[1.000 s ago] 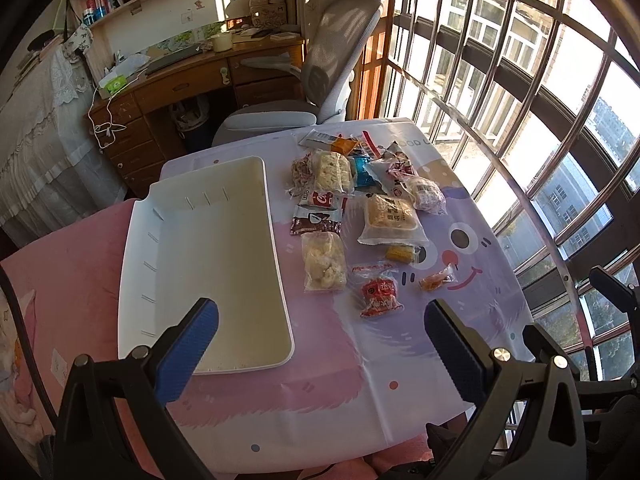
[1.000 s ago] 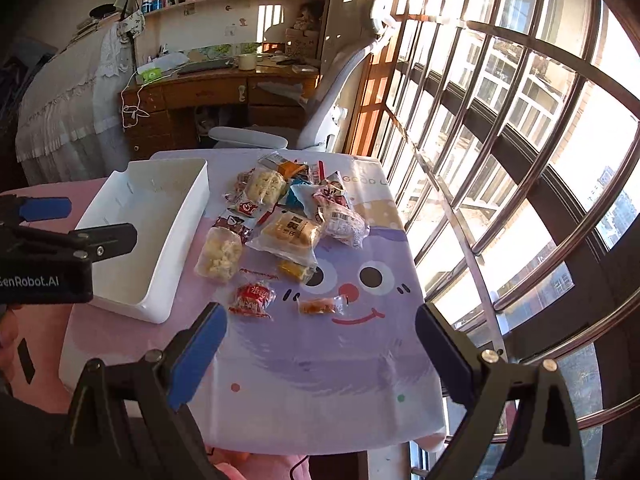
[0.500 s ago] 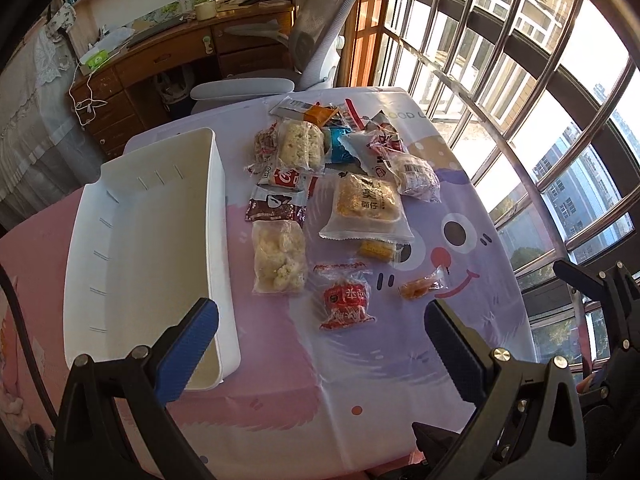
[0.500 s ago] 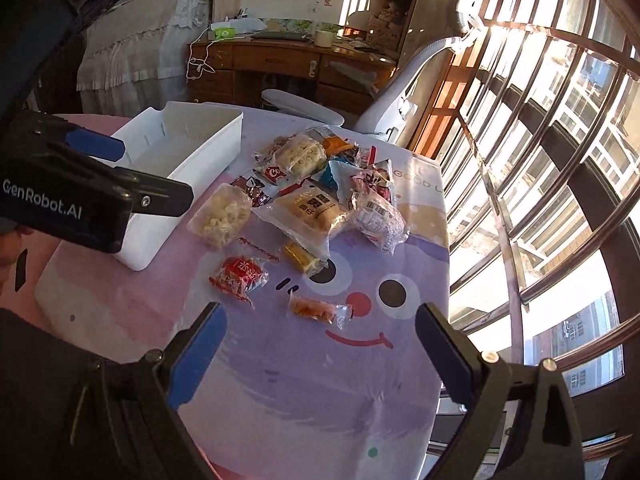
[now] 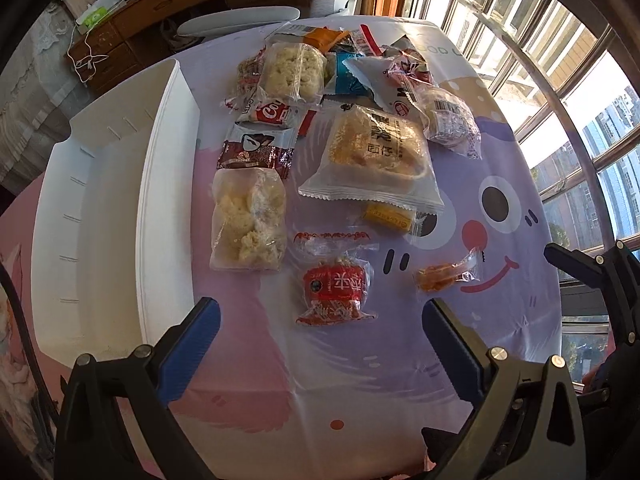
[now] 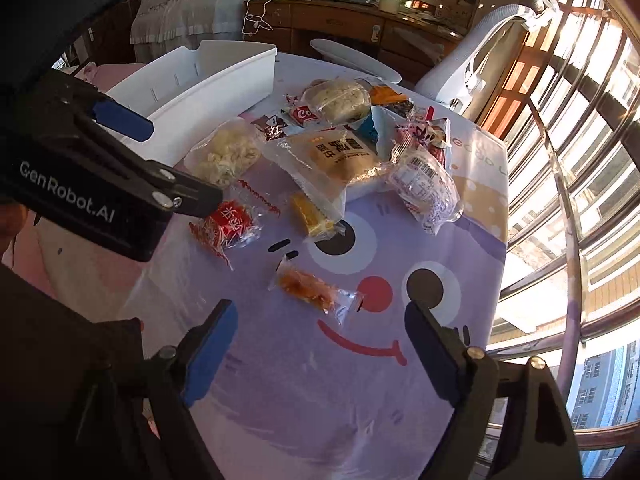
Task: Organize snacks
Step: 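Reach the left gripper to the red-labelled snack bag while the right gripper reaches the orange wrapped sausage, then close the left gripper on the red bag while the right gripper grasps the orange sausage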
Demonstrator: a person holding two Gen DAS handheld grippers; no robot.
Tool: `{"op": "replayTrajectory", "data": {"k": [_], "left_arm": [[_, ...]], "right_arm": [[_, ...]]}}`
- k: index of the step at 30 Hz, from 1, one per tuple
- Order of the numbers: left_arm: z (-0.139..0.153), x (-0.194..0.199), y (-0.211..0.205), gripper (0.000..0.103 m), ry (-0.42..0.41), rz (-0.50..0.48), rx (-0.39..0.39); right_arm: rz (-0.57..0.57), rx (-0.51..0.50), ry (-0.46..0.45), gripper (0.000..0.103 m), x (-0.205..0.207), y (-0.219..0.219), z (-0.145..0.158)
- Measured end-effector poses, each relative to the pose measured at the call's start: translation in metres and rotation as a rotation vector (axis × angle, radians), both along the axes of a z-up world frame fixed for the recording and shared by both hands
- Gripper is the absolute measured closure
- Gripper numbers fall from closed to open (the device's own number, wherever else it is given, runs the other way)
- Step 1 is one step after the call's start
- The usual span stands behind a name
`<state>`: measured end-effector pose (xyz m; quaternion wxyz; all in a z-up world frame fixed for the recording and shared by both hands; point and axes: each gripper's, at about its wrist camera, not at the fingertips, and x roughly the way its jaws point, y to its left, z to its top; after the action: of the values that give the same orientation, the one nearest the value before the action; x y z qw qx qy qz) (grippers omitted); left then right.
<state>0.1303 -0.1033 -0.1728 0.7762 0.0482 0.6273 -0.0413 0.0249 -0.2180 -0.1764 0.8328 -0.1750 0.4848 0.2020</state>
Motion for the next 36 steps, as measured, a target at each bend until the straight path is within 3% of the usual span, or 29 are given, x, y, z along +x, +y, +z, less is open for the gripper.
{"op": "replayTrajectory", "data": {"k": [15,20,26,30,33,36], "left_arm": [[-0.066,0.028,0.002,0.01,0.182,0.091,0.017],[-0.078,0.031,0.005,0.02,0.217,0.106,0.015],[-0.095,0.05,0.002,0.035,0.234,0.111,-0.021],[-0.098,0.056,-0.002,0.049,0.242,0.108,-0.037],[-0.101,0.059,-0.006,0.05,0.251,0.113,-0.036],[-0.103,0.059,-0.007,0.053,0.251,0.117,-0.038]], "right_arm": [[0.165,-0.041,0.088,0.041,0.022,0.014,-0.056],[0.183,-0.053,0.101,0.048,0.03,0.015,-0.061],[0.186,-0.049,0.113,0.05,0.04,0.016,-0.065],[0.183,-0.041,0.123,0.062,0.052,0.019,-0.067],[0.183,-0.045,0.126,0.072,0.055,0.021,-0.067],[0.182,-0.044,0.137,0.075,0.055,0.022,-0.067]]}}
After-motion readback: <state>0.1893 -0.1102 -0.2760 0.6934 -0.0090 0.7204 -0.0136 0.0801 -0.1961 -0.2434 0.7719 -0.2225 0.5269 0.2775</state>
